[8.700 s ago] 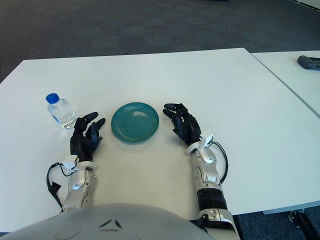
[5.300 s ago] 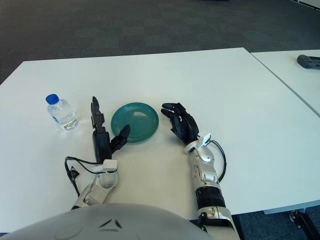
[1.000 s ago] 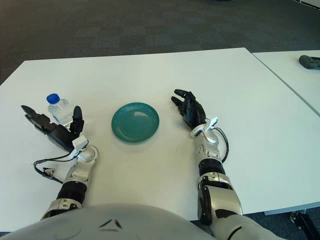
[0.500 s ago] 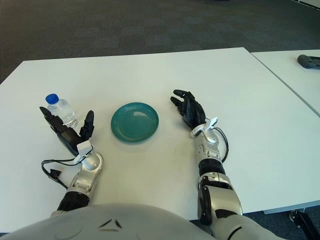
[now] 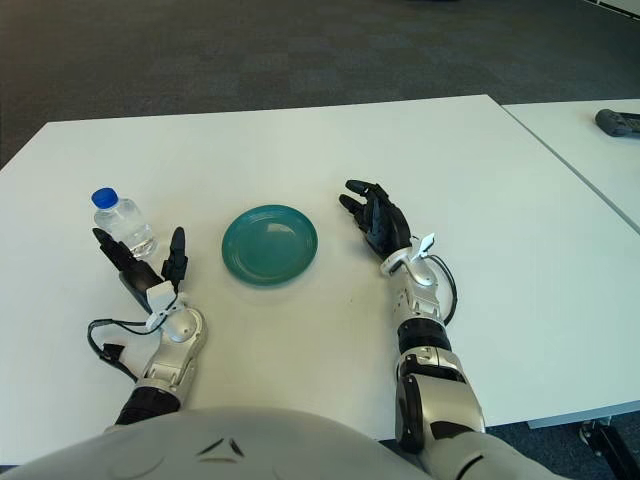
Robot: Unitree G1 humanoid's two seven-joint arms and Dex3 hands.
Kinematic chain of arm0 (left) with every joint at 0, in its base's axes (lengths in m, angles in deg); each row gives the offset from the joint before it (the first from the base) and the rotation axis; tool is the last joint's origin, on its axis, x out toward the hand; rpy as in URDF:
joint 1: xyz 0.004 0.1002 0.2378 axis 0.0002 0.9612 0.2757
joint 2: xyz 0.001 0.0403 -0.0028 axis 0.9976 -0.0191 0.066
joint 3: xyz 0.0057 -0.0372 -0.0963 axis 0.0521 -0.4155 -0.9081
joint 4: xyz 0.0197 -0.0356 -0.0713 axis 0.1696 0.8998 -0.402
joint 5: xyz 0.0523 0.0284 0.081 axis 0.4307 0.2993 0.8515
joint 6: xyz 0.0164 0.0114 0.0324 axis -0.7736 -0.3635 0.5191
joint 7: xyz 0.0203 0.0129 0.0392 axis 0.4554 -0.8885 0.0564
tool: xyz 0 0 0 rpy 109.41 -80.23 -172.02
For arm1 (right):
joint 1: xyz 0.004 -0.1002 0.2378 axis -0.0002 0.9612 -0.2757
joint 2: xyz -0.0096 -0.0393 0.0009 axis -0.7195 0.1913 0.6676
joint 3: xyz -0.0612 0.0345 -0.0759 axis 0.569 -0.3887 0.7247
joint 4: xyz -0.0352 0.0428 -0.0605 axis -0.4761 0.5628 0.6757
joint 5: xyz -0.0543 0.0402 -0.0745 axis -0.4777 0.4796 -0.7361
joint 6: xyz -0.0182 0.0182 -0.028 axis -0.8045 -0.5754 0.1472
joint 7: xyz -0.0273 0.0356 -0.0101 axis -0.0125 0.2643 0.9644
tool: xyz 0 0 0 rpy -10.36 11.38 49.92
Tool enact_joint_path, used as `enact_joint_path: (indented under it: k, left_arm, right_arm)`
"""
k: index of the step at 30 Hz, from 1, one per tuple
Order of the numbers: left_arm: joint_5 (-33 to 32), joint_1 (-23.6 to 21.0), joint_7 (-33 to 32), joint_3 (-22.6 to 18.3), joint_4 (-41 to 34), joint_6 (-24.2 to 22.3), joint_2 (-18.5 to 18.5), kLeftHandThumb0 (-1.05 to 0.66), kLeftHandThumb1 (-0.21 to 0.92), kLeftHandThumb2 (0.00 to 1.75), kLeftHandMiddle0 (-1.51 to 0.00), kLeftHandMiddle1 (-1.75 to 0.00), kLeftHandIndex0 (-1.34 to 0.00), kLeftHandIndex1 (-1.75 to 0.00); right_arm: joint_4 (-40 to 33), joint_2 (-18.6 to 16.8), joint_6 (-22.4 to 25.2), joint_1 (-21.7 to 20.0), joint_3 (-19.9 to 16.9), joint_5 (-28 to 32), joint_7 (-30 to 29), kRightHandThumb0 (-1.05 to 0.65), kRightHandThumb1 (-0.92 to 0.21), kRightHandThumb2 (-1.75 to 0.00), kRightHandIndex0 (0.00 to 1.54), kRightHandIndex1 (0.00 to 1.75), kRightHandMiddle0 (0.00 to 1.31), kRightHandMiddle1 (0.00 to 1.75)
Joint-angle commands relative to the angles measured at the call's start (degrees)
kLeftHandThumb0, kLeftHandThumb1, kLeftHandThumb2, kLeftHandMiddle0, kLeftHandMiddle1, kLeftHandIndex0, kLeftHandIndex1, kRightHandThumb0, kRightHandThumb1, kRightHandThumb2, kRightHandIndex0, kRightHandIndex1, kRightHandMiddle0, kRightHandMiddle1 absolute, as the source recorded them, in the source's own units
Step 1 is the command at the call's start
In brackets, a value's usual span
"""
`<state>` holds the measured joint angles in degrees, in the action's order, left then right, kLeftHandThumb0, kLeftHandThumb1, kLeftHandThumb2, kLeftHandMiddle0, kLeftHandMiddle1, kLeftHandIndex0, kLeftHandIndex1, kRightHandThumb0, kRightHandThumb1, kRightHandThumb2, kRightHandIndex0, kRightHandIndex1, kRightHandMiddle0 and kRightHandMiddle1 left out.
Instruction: Put the bottle into the plate.
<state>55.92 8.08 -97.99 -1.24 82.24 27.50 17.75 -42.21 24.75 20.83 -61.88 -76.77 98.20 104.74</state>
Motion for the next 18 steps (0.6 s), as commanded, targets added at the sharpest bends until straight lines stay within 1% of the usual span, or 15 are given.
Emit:
enact_joint_path:
  k: [1, 4, 10, 13, 18]
  left_arm:
    - [-3.31, 7.87, 1.33, 1.67, 7.97, -3.84, -13.31, -1.05, 0.92, 0.25, -0.01, 0.00, 0.00, 0.00]
    - [-3.67, 7.48, 0.93, 1.58, 7.96, -3.86, -13.44, -1.05, 0.92, 0.27, -0.01, 0.00, 0.00, 0.00]
    - [-4.54, 6.80, 0.45, 1.01, 7.97, -3.83, -13.96, -1.05, 0.92, 0.31, -0.03, -0.01, 0.00, 0.00]
    - [-5.20, 5.78, 0.55, 0.57, 8.52, -3.97, -14.01, -1.05, 0.92, 0.31, -0.05, -0.02, 0.00, 0.00]
    - [-6.41, 4.88, 0.78, 0.08, 9.55, -3.57, -13.96, -1.05, 0.92, 0.31, -0.07, -0.03, 0.00, 0.00]
  right_arm:
    - [-1.41, -0.61, 2.75, 2.74, -0.10, 0.70, -0.88, -0.59, -0.91, -0.69, 0.50, 0.51, 0.19, 0.94]
    - [-1.54, -0.46, 2.55, 2.70, -0.15, 0.48, -1.11, -0.60, -0.92, -0.67, 0.50, 0.52, 0.20, 0.95]
    - [-1.45, -0.32, 0.20, 2.75, -0.26, -0.05, -1.39, -0.59, -0.92, -0.68, 0.50, 0.52, 0.21, 0.95]
    - [-0.66, -0.35, -1.44, 2.39, -0.50, -0.32, -1.79, -0.58, -0.92, -0.70, 0.49, 0.51, 0.20, 0.94]
    - [0.47, -0.62, -1.99, 1.97, -1.31, 0.56, -2.14, -0.55, -0.91, -0.76, 0.48, 0.49, 0.19, 0.93]
